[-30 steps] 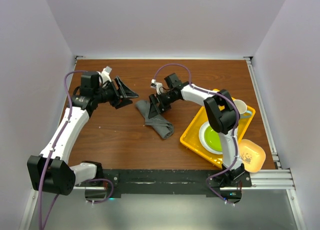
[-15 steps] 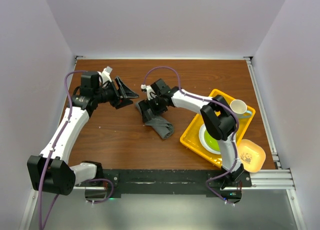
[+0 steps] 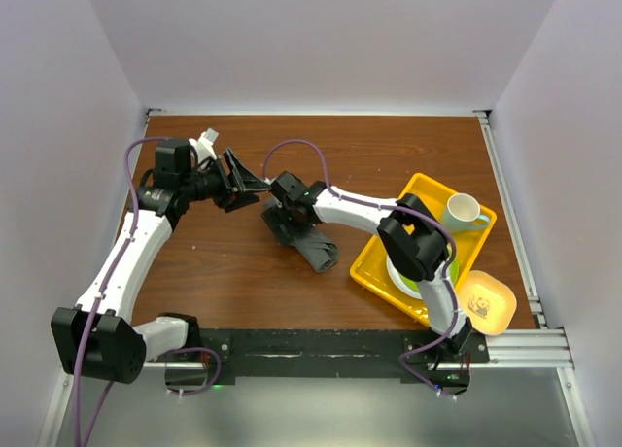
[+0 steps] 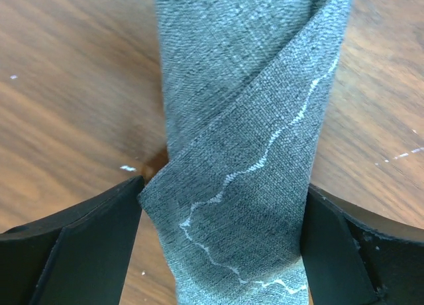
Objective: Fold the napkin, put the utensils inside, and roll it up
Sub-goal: Roll the napkin with the utensil
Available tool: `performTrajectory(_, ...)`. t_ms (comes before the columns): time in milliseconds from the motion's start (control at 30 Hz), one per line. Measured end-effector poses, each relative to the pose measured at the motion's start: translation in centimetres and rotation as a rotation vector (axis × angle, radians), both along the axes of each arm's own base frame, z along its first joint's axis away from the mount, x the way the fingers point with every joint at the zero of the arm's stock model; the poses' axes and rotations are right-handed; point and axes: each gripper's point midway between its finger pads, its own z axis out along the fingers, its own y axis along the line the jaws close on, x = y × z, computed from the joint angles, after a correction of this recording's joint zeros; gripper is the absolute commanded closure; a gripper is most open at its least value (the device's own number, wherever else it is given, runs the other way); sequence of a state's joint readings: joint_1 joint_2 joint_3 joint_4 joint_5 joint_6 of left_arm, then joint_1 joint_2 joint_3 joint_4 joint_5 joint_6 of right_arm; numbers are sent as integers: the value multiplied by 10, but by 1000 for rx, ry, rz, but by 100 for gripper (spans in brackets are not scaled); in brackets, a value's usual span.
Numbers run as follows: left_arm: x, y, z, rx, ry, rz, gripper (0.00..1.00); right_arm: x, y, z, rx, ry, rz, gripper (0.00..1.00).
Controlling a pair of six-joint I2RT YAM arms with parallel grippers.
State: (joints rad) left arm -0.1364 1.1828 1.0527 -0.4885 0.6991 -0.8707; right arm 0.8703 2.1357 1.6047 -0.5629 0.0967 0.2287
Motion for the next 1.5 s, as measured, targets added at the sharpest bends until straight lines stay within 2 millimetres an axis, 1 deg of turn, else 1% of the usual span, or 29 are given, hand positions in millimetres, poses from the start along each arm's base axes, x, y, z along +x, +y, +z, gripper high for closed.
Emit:
performTrajectory(100, -1, -1, 1, -4, 0, -5, 37, 1, -3, -1, -28, -18, -21, 14)
performTrajectory(200, -2, -1, 1, -7, -1, -10, 37, 2, -4, -2, -37, -21, -49, 24)
performTrajectory(233, -2, -1, 2, -9, 0, -12, 37, 3, -5, -2, -38, -22, -59, 32)
performTrajectory(267, -2, -2, 2, -10, -1, -13, 37, 3, -5, -2, -39, -21, -66, 34)
performTrajectory(333, -3, -2, 2, -12, -1, -15, 37, 4, -4, -2, -40, -20, -85, 35)
performTrajectory(433, -3, -2, 4, -14, -2, -18, 37, 4, -5, -2, -47, -18, -105, 39)
performTrajectory(467, -3, -2, 6, -14, -4, -19, 37, 5, -4, -2, -50, -18, -111, 41)
performTrajectory(667, -2, -1, 14, -18, -24, -16, 36, 8, -7, -1, -69, -34, -145, 45)
performTrajectory(700, -2, -1, 15, -19, -25, -16, 36, 8, -8, -1, -73, -38, -147, 47)
performTrajectory(867, -2, -1, 15, -20, -27, -17, 36, 10, -10, 0, -95, -59, -158, 48)
performTrajectory(900, -2, -1, 15, -20, -28, -18, 36, 10, -10, 0, -100, -62, -157, 47)
performTrajectory(967, -3, -1, 16, -21, -29, -19, 36, 10, -9, 0, -106, -65, -156, 41)
performTrajectory(1000, -3, -1, 16, -22, -30, -19, 36, 9, -9, 1, -110, -67, -154, 31)
performTrajectory(1067, -4, -1, 17, -22, -34, -19, 36, 10, -9, 1, -119, -68, -153, 24)
performTrajectory(1100, -4, -1, 18, -22, -35, -19, 36, 10, -10, 3, -125, -67, -146, 16)
performTrajectory(1267, -5, -1, 19, -23, -38, -19, 36, 0, -7, 3, -109, -6, -115, 10)
performTrajectory(1400, -5, -1, 19, -22, -39, -19, 36, -13, -4, 2, -98, 55, -86, 9)
performTrajectory(1500, -4, 0, 19, -22, -38, -16, 36, -19, -4, 5, -88, 81, -75, 9)
